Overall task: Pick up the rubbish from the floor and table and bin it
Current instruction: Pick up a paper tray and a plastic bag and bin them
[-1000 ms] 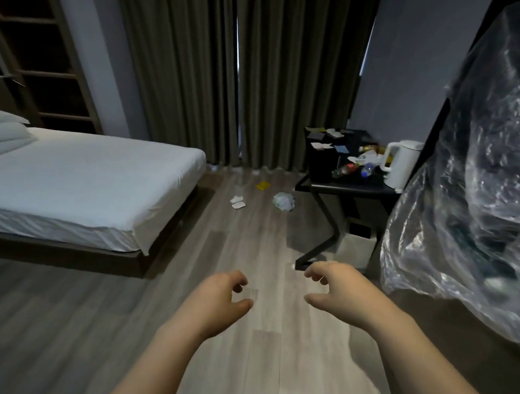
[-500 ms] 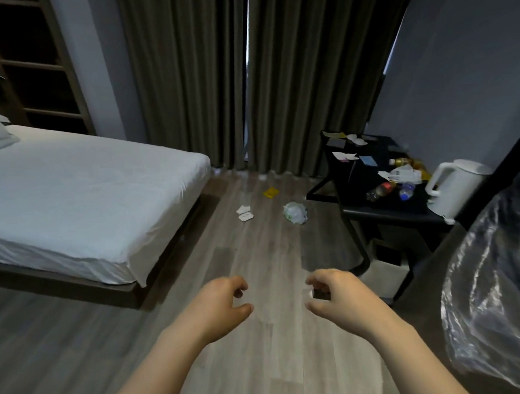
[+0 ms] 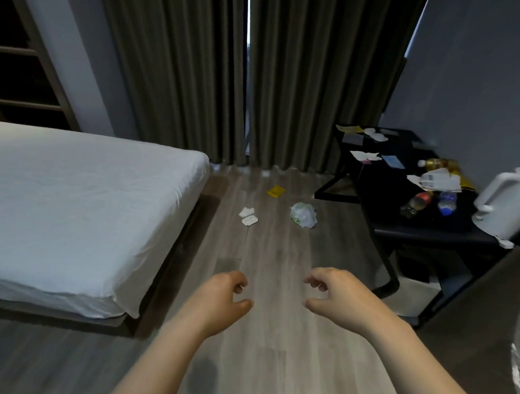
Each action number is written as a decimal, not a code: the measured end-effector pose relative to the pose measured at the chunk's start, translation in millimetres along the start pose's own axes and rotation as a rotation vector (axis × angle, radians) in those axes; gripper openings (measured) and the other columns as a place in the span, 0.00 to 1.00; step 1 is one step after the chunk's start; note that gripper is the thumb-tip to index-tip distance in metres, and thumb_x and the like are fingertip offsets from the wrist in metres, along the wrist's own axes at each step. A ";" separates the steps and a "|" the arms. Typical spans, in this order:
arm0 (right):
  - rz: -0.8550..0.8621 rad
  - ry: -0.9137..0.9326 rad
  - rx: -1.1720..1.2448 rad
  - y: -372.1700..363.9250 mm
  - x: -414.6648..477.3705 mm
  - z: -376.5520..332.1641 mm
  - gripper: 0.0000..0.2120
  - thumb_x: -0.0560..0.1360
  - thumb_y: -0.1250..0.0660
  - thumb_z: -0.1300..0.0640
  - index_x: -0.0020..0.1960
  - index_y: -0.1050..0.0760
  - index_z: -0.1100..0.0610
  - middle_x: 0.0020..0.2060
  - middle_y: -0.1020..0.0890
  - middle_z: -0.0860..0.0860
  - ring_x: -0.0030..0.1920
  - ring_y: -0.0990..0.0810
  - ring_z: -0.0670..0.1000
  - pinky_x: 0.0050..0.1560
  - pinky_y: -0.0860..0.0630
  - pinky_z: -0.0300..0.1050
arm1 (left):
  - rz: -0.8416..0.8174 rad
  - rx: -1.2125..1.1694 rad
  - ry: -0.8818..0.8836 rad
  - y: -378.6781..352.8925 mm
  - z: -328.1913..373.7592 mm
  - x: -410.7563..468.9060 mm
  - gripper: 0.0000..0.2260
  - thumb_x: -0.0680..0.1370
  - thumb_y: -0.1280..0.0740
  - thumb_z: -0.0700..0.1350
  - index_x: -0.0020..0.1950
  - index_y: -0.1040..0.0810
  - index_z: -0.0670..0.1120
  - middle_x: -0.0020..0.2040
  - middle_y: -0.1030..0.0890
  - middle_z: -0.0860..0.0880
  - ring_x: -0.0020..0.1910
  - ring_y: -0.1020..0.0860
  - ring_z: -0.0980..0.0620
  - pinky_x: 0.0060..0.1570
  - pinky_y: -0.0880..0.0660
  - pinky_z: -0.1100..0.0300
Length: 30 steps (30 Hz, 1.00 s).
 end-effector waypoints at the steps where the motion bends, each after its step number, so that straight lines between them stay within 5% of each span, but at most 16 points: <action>1: 0.003 0.002 0.011 2.7 20.6 2.2 0.21 0.70 0.32 0.46 0.63 0.26 0.48 0.57 0.23 0.43 0.57 0.25 0.43 0.52 0.26 0.39 | 0.006 0.009 -0.002 6.9 -2.2 18.8 0.16 0.76 0.35 0.52 0.63 0.27 0.52 0.54 0.25 0.56 0.49 0.27 0.58 0.48 0.31 0.66; 18: -0.049 -0.044 0.077 61.6 305.6 38.5 0.21 0.70 0.30 0.50 0.62 0.25 0.50 0.58 0.22 0.46 0.58 0.24 0.44 0.59 0.27 0.39 | -0.055 0.068 0.031 94.8 -33.1 302.5 0.18 0.76 0.34 0.53 0.65 0.28 0.52 0.59 0.24 0.54 0.55 0.24 0.56 0.54 0.28 0.65; 30: -0.012 -0.187 0.102 90.5 498.6 45.2 0.20 0.72 0.30 0.52 0.63 0.25 0.50 0.56 0.20 0.47 0.56 0.23 0.44 0.42 0.36 0.26 | -0.139 0.021 -0.017 157.1 -75.6 520.1 0.20 0.76 0.33 0.53 0.66 0.28 0.51 0.60 0.24 0.54 0.57 0.24 0.55 0.55 0.28 0.65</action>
Point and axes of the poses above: each hand's wrist, its own x-axis towards the middle knuckle, its own y-axis out of the back of the hand, z = x × y, the point moved 9 cm from there along x, towards the middle knuckle
